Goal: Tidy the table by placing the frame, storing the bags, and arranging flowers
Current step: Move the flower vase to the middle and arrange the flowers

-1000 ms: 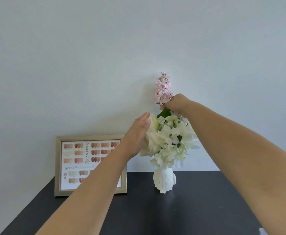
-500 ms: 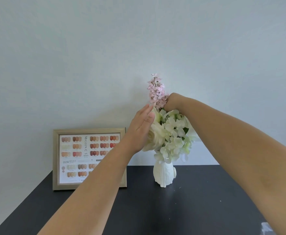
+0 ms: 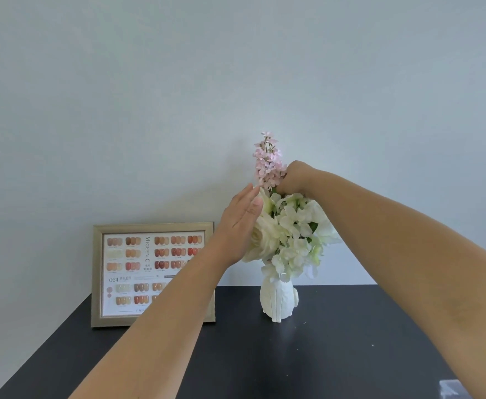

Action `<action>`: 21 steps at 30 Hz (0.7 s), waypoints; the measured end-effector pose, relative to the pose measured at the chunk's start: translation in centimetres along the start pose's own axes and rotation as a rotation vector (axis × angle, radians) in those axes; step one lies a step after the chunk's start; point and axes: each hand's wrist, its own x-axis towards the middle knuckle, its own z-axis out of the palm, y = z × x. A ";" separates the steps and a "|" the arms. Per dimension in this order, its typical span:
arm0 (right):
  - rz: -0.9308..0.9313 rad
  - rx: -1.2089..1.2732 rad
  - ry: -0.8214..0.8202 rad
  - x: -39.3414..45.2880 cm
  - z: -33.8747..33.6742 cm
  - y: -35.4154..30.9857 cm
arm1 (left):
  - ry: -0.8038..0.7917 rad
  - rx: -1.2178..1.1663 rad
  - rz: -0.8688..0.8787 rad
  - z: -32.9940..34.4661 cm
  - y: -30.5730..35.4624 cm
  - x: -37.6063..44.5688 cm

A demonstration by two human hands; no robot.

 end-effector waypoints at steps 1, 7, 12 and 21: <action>0.003 0.002 -0.008 -0.3 -0.4 0.1 | 0.004 0.005 -0.004 -0.1 0.0 0.0; -0.165 0.431 0.162 -2.7 -2.8 3.8 | 0.021 -0.030 -0.020 -0.7 0.1 -0.4; -0.154 0.678 0.240 -6.1 -0.5 8.7 | 0.077 -0.003 -0.057 0.3 -0.3 -1.0; -0.102 0.818 0.069 -7.0 3.5 8.8 | 0.148 0.011 -0.108 3.2 0.6 -0.1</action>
